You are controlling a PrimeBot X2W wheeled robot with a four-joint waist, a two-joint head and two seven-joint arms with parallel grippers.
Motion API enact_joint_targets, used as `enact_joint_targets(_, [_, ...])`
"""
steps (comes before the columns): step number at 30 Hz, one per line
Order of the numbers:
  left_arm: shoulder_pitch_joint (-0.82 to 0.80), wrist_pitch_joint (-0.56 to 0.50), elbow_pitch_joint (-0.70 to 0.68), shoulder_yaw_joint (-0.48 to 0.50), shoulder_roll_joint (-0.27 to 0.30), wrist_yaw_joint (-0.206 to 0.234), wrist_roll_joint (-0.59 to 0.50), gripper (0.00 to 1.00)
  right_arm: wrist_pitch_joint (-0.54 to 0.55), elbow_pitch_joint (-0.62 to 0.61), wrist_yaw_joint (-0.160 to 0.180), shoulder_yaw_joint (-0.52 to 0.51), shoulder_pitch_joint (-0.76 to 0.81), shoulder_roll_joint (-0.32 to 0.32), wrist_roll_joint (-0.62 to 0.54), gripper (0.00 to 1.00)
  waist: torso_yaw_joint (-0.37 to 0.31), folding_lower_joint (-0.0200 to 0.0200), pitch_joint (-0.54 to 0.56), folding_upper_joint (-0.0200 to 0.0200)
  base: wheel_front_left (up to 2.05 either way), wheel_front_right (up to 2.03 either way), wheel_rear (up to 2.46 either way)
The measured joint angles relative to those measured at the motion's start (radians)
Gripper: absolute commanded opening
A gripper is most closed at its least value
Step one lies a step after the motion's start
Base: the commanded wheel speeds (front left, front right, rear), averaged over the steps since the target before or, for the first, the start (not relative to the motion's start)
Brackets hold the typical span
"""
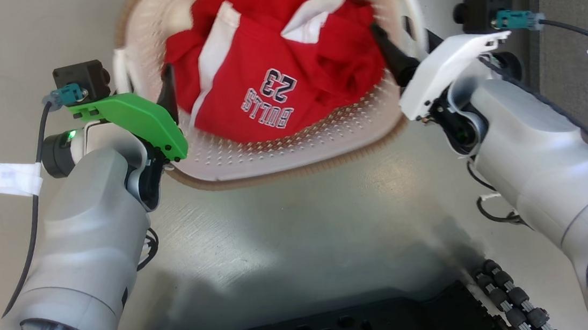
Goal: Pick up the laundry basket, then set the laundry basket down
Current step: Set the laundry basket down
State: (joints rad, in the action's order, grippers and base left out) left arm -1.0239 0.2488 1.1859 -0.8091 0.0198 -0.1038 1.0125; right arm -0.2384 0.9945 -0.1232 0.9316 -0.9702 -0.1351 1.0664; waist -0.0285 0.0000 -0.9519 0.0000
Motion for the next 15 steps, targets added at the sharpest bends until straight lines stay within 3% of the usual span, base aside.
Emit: enact_joint_targets(15, [0.0, 0.0, 0.007, -0.002, 0.001, 0.0, 0.0, 1.0, -0.008, 0.02, 0.0, 0.009, -0.006, 0.008, 0.019, 1.0, -0.001, 0.0, 0.017, 0.0, 0.0, 0.0, 0.0])
